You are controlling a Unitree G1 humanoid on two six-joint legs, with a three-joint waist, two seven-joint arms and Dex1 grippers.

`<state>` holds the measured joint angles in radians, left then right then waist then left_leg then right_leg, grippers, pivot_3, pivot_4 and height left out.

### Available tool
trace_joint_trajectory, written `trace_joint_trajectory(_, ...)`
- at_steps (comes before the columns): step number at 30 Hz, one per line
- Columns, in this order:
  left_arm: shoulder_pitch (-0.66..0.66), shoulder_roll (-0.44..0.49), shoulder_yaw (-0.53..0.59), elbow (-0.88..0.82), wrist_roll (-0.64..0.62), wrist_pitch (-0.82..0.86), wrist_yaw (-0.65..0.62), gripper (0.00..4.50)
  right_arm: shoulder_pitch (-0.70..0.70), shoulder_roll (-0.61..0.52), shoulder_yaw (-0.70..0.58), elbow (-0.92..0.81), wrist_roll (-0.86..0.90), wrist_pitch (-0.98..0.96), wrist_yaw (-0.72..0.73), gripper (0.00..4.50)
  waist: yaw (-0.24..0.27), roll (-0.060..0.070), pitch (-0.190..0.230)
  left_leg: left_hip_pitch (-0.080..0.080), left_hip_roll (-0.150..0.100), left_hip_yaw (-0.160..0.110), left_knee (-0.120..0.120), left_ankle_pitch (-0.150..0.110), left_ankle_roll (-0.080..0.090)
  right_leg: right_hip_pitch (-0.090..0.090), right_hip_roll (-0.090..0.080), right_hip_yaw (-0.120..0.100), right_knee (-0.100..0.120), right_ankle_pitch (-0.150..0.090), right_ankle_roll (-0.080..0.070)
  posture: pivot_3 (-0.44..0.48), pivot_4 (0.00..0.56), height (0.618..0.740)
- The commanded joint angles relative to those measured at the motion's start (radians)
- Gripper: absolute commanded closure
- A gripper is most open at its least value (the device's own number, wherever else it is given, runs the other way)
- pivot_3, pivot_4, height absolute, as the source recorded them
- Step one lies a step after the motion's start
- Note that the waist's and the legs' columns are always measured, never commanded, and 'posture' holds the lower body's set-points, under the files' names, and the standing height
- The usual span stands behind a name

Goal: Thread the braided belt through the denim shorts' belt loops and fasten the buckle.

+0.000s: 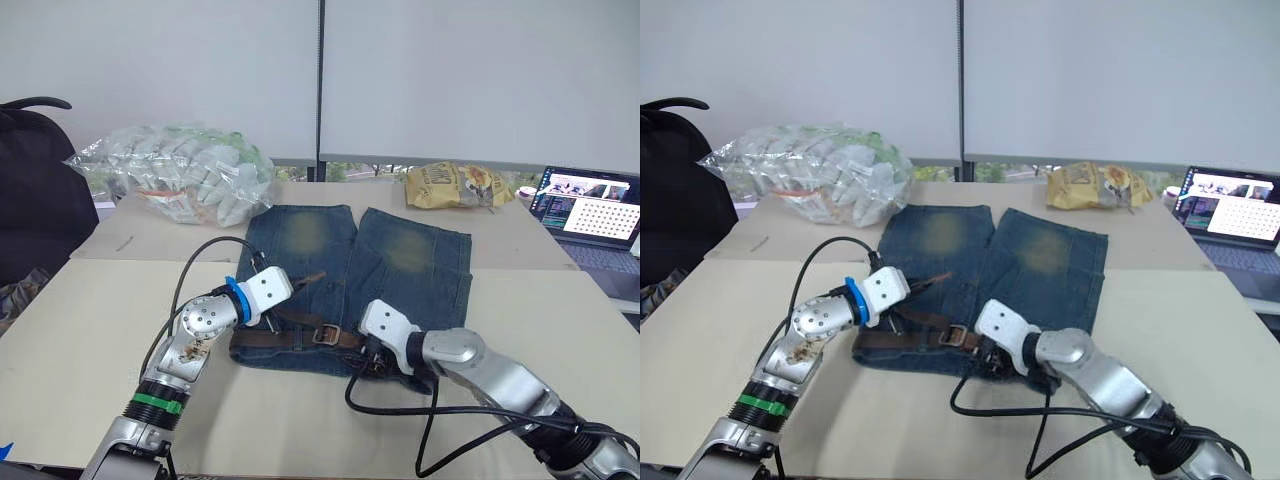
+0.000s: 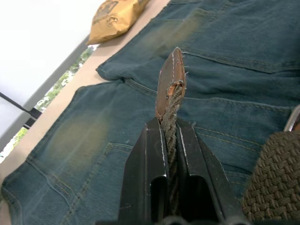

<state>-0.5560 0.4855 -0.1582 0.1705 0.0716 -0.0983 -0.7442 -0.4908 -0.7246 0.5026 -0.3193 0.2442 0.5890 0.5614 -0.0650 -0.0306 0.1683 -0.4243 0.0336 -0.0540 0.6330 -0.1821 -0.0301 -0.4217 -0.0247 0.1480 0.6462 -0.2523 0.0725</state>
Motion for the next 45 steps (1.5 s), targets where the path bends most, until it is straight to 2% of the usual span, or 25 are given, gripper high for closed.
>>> trace_joint_trajectory(1,-0.015,0.026,-0.008,-0.026,-0.005,-0.025,-0.035,4.50,0.008,-0.005,-0.005,-0.014,-0.082,-0.031,0.028,1.71,0.000,0.000,0.000,0.000,0.000,0.000,0.000,0.000,0.000,0.000,0.000,0.000,0.000,0.000,0.000,0.000,0.150,0.740)
trace_joint_trajectory(9,-0.007,0.066,-0.056,0.011,0.030,-0.130,-0.085,4.50,0.049,-0.016,-0.011,-0.016,-0.268,-0.149,0.047,4.42,0.002,0.000,0.000,0.000,0.000,0.000,0.000,0.000,0.000,0.000,0.000,0.000,0.000,0.000,0.000,0.000,0.150,0.740)
trace_joint_trajectory(15,-0.011,0.084,-0.082,0.044,0.055,-0.176,-0.112,4.50,0.084,0.018,-0.008,-0.007,-0.432,-0.335,-0.022,4.47,0.002,0.000,0.000,0.000,0.000,0.000,0.000,0.000,0.000,0.000,0.000,0.000,0.001,0.000,0.000,0.000,0.150,0.740)
trace_joint_trajectory(22,-0.034,0.111,-0.121,0.079,0.109,-0.257,-0.136,4.50,0.134,0.048,-0.043,0.069,-0.643,-0.579,-0.192,4.47,-0.001,0.000,0.000,0.001,0.000,0.000,0.001,0.000,0.000,0.000,0.000,0.000,0.002,0.001,-0.001,0.000,0.150,0.740)
trace_joint_trajectory(25,-0.040,0.119,-0.129,0.090,0.125,-0.286,-0.133,4.50,0.140,0.063,-0.061,0.099,-0.698,-0.641,-0.242,4.47,-0.001,0.000,0.000,0.001,0.000,0.000,0.001,0.000,0.000,0.000,0.000,0.000,0.002,0.004,-0.006,0.000,0.150,0.740)
trace_joint_trajectory(31,-0.059,0.115,-0.144,0.108,0.167,-0.339,-0.117,4.50,0.148,0.085,-0.083,0.141,-0.744,-0.727,-0.273,4.47,-0.001,0.000,0.000,0.001,0.000,0.000,0.001,0.000,0.000,0.000,0.000,0.000,0.002,0.004,-0.007,0.000,0.150,0.740)
trace_joint_trajectory(38,-0.096,0.024,-0.171,0.128,0.213,-0.339,-0.052,4.50,0.143,0.115,-0.093,0.166,-0.769,-0.805,-0.267,4.47,0.000,0.000,0.000,0.001,0.000,0.000,0.002,0.000,0.000,0.001,0.000,0.000,0.002,0.004,-0.007,0.000,0.150,0.740)
trace_joint_trajectory(45,-0.094,-0.022,-0.187,0.115,0.210,-0.324,-0.056,4.50,0.144,0.137,-0.111,0.179,-0.790,-0.845,-0.263,4.47,0.001,0.000,0.000,0.001,-0.001,0.000,0.002,0.000,0.000,0.001,0.000,0.000,0.003,0.005,-0.008,0.000,0.150,0.740)
